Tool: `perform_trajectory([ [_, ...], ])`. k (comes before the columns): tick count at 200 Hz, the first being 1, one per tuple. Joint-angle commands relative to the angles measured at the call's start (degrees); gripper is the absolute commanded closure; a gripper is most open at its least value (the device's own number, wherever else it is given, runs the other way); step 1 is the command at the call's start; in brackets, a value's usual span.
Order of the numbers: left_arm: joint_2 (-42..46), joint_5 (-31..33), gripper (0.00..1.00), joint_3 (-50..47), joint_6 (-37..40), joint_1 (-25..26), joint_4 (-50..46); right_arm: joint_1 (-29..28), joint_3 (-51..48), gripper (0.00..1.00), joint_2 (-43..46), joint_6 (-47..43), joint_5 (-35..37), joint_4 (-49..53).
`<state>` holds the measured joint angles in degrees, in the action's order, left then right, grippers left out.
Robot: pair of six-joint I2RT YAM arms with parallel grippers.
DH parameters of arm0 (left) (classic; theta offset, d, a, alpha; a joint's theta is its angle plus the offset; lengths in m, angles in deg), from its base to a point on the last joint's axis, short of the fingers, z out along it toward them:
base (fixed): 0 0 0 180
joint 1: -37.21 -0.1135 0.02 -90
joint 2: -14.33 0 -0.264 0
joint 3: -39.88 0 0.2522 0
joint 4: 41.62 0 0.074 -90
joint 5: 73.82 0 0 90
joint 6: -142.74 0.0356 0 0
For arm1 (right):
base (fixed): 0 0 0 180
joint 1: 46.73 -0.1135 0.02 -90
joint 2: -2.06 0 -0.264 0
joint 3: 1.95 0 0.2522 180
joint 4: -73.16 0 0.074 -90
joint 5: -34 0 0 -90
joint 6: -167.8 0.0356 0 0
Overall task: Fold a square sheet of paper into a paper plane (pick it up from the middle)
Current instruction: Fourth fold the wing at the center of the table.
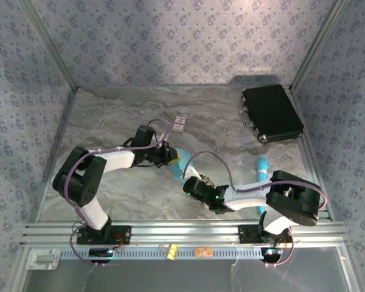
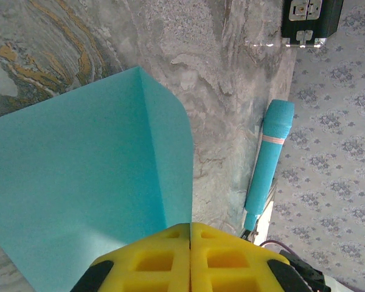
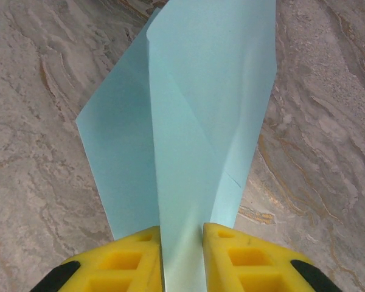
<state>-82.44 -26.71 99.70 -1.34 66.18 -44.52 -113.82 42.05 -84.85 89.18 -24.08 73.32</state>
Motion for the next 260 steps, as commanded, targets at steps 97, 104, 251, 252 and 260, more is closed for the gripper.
perform_trajectory([
  [97,0.09,-1.2,0.93,1.24,-0.15,-0.32,-0.31,0.55,-2.13,0.83,0.77,1.08,0.04,-2.61],
  [104,0.18,-1.03,0.93,1.23,-0.14,-0.3,-0.31,0.55,-2.2,0.83,0.78,1.18,-0.18,-2.78],
  [251,7.5,6.31,0.5,0.31,3.15,-1.87,-8.88,4.9,-1.58,0.91,0.77,8.97,-10.02,-2.34],
  [252,7.71,6.46,0.5,0.28,3.22,-1.93,-9.03,4.92,-1.54,0.91,0.73,9.12,-10.12,-2.32],
  [260,9.04,7.44,0.45,-0.02,3.62,-2.25,-10.37,5.34,-1.67,0.91,0.72,10.24,-11.02,-2.4],
])
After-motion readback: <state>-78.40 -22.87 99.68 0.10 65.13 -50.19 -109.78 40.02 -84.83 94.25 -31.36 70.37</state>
